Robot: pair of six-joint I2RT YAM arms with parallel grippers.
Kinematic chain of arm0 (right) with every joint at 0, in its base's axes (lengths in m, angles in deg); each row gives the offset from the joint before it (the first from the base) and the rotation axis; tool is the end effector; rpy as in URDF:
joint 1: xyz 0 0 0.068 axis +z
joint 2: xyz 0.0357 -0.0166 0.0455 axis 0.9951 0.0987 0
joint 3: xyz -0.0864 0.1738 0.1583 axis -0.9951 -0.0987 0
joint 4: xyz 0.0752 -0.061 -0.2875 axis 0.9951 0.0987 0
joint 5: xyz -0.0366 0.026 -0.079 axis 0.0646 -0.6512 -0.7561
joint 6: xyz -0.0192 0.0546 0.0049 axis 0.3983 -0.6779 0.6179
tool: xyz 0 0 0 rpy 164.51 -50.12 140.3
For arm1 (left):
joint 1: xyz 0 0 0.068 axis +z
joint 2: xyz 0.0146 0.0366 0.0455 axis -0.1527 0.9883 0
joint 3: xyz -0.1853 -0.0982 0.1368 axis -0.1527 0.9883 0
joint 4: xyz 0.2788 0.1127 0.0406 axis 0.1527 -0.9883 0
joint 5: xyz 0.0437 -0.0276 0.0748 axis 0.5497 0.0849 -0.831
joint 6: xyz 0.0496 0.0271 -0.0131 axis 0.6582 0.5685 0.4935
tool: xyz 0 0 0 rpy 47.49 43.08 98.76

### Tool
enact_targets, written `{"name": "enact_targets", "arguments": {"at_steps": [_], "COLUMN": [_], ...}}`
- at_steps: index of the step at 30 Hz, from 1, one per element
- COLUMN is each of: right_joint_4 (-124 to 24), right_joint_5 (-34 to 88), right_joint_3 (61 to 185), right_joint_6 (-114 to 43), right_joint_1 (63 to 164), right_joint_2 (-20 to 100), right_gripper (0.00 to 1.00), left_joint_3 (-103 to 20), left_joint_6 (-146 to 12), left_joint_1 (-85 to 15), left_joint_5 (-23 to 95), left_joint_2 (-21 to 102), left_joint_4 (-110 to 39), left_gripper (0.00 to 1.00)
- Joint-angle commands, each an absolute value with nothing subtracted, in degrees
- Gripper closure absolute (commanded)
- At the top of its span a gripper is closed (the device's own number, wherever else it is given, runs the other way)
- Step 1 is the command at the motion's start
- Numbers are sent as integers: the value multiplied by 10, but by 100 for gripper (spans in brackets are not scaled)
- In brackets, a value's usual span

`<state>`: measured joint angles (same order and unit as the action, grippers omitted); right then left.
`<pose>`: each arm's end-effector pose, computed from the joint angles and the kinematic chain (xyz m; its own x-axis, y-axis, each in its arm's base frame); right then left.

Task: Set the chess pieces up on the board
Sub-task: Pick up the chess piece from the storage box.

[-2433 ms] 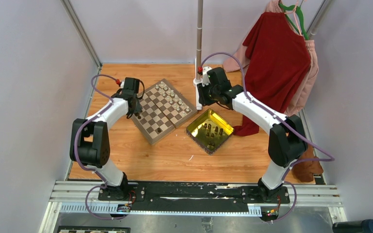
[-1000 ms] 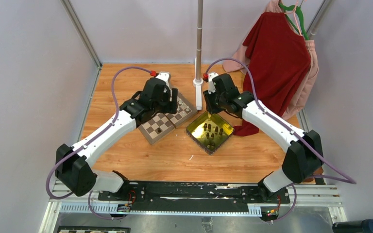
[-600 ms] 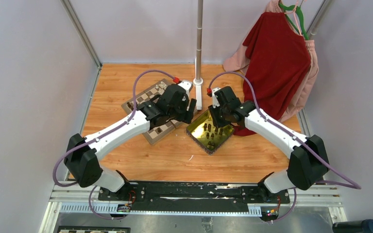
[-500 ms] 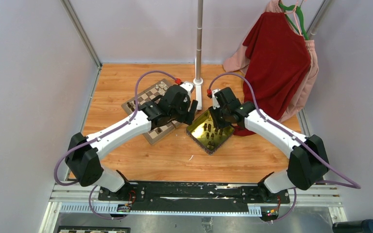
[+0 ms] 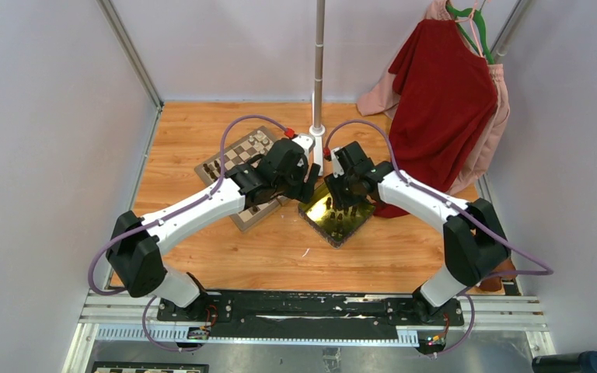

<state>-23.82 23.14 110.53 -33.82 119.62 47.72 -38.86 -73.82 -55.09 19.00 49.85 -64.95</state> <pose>0.3022 0.2173 0.1918 -0.7014 -0.3830 -0.6012 -0.5474 0.8296 0.1102 0.2651 -0.2685 0.2600 -0.6418 0.2195 -0.7348 0.4605 0.8765 -0.1405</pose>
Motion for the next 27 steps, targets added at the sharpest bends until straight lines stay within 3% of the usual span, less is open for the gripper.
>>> {"name": "enact_targets", "arguments": {"at_steps": [1,27], "right_joint_4": [-248,-287], "right_joint_5": [242,247], "right_joint_3": [1129,1151], "right_joint_6": [-322,-308], "right_joint_1": [1203,1185], "right_joint_2": [502,582], "right_gripper": [52,55], "left_joint_3": [-397,-372], "left_joint_6": [-734,-729], "left_joint_1": [-556,-556], "left_joint_5": [193,177], "left_joint_2": [487,444], "left_joint_4": [-661,-673], "left_gripper": [25,24]}}
